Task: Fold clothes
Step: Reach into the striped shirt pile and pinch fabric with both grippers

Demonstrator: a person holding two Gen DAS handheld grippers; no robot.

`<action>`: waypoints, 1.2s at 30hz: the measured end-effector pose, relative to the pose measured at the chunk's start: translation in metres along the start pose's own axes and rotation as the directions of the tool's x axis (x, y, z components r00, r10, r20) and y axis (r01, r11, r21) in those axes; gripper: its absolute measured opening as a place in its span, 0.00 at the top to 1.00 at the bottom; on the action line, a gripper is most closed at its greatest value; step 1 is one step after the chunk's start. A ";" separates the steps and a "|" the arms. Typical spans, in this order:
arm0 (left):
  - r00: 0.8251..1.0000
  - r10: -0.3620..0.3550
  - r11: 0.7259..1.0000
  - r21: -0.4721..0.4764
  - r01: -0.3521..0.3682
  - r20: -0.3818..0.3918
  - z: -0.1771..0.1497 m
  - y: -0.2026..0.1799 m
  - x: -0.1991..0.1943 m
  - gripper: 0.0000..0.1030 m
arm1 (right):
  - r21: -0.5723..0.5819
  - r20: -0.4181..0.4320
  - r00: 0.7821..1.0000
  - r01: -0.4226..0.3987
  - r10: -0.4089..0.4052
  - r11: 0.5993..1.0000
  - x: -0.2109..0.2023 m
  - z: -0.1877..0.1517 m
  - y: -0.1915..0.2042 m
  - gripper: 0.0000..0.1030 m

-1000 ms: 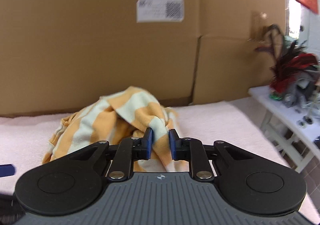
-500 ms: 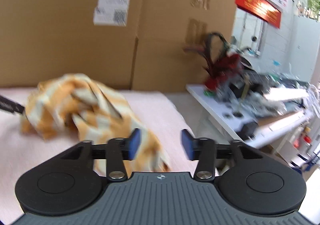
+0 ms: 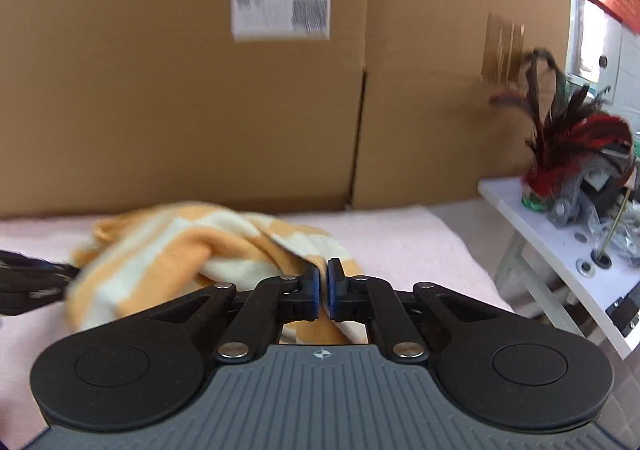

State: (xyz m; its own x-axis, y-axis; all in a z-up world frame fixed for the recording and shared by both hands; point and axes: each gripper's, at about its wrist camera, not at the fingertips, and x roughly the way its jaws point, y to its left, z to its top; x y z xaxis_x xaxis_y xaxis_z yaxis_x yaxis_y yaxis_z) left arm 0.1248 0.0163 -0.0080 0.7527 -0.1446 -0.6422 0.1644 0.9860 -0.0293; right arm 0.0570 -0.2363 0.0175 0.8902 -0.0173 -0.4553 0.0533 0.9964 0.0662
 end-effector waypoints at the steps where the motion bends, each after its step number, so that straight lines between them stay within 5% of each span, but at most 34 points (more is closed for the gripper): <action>1: 1.000 -0.016 1.000 -0.015 0.016 0.020 -0.001 0.006 -0.014 1.00 | 0.017 0.038 0.998 -0.053 0.052 0.998 -0.019 0.000 -0.002 0.97; 6: 0.994 -0.076 0.996 -0.047 0.080 0.077 -0.026 0.040 -0.085 0.99 | -0.095 0.156 0.966 -0.194 0.207 0.976 -0.111 -0.019 -0.006 0.99; 11: 0.997 -0.069 0.998 0.001 0.069 0.015 -0.087 0.060 -0.120 0.92 | -0.313 -0.025 0.998 -0.069 0.064 0.947 -0.126 -0.058 0.007 0.98; 14: 0.999 0.035 0.998 0.051 -0.034 -0.011 -0.109 0.059 -0.111 0.94 | -0.326 -0.011 1.000 -0.008 0.004 0.945 -0.127 -0.064 0.016 0.78; 16: 0.996 0.094 0.993 0.077 -0.094 0.002 -0.110 0.056 -0.108 0.94 | -0.276 0.045 0.997 -0.044 0.058 0.960 -0.127 -0.055 0.023 0.48; 18: 0.995 0.099 0.992 0.074 -0.100 0.016 -0.108 0.054 -0.105 0.84 | -0.225 0.109 0.984 -0.113 0.140 0.968 -0.127 -0.044 0.034 0.37; 21: 0.993 0.111 0.991 0.065 -0.114 0.044 -0.105 0.046 -0.100 0.66 | -0.274 0.142 0.973 -0.138 0.182 0.952 -0.105 -0.029 0.076 0.41; 24: 0.992 0.114 0.991 0.065 -0.117 0.048 -0.098 0.039 -0.091 0.46 | -0.387 0.114 0.984 -0.084 0.138 0.918 -0.063 -0.020 0.122 0.58; 29: 0.999 0.050 0.999 -0.008 -0.050 0.019 -0.093 0.050 -0.083 0.13 | -0.499 -0.014 0.997 -0.075 0.078 0.863 0.003 -0.021 0.151 0.58; 31: 1.000 0.010 0.999 -0.046 -0.009 0.011 -0.093 0.057 -0.085 0.11 | -0.518 -0.061 0.997 -0.077 0.053 0.852 0.022 -0.024 0.150 0.67; 33: 1.000 -0.025 0.997 -0.068 0.026 0.008 -0.092 0.062 -0.086 0.11 | -0.500 -0.044 0.999 -0.049 0.032 0.865 0.022 -0.023 0.141 0.90; 36: 0.997 -0.078 0.994 -0.083 0.078 -0.002 -0.087 0.060 -0.082 0.33 | -0.368 0.027 0.999 -0.028 0.041 0.929 -0.004 -0.013 0.113 0.90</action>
State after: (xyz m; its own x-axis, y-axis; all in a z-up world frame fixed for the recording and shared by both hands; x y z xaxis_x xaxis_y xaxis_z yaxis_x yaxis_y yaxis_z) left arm 0.0171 0.0942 -0.0236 0.7366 -0.2209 -0.6392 0.1689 0.9753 -0.1423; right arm 0.0533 -0.1227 0.0151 0.9034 0.0210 -0.4283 -0.1419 0.9571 -0.2525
